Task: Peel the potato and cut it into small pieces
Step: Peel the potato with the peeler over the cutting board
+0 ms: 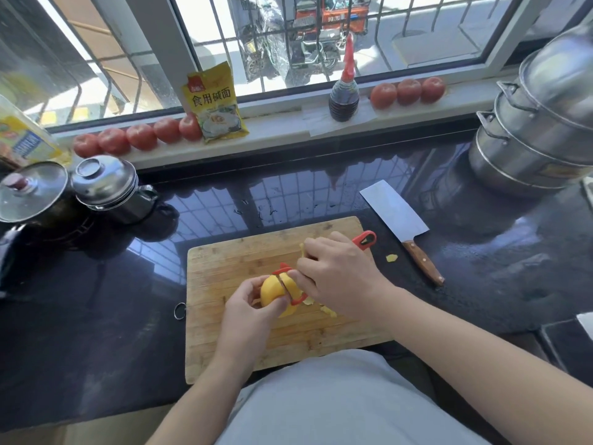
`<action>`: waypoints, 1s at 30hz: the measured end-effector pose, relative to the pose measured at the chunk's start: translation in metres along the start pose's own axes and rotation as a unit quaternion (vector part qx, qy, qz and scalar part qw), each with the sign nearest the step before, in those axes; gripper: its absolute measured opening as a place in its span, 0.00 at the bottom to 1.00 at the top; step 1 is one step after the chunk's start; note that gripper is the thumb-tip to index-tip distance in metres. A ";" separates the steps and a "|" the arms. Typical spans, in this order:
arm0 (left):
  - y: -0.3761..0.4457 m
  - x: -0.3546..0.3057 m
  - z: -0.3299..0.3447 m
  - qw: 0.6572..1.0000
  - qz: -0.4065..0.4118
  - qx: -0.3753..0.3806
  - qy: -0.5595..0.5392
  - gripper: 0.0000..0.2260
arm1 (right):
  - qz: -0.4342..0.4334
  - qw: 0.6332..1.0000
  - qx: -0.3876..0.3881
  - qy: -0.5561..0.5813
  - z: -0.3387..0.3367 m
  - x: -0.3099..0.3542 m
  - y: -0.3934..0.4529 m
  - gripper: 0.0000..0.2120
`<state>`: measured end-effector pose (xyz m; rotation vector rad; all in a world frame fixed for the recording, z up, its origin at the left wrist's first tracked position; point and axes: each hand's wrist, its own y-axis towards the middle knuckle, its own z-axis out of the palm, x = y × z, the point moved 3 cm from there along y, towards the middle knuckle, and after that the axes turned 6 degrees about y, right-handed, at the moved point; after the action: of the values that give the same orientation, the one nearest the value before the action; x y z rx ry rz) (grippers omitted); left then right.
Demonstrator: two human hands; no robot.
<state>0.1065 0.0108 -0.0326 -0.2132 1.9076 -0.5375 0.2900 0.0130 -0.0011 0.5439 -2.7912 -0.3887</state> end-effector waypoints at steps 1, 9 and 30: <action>0.000 -0.001 0.000 1.000 0.000 0.003 0.001 0.16 | -0.013 1.000 0.009 -0.009 -0.001 0.002 0.002 0.21; -0.004 -0.002 0.001 1.000 0.001 -0.014 -0.021 0.14 | 0.028 0.999 -0.002 0.020 0.009 -0.008 -0.003 0.20; 0.000 0.006 0.002 0.987 -0.065 0.021 -0.146 0.19 | 0.102 0.993 -0.033 0.048 -0.001 -0.009 -0.008 0.21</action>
<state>0.1061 0.0078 -0.0388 -0.3693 1.6036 -0.5990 0.3012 0.0096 -0.0050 0.2525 -2.6979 -0.3985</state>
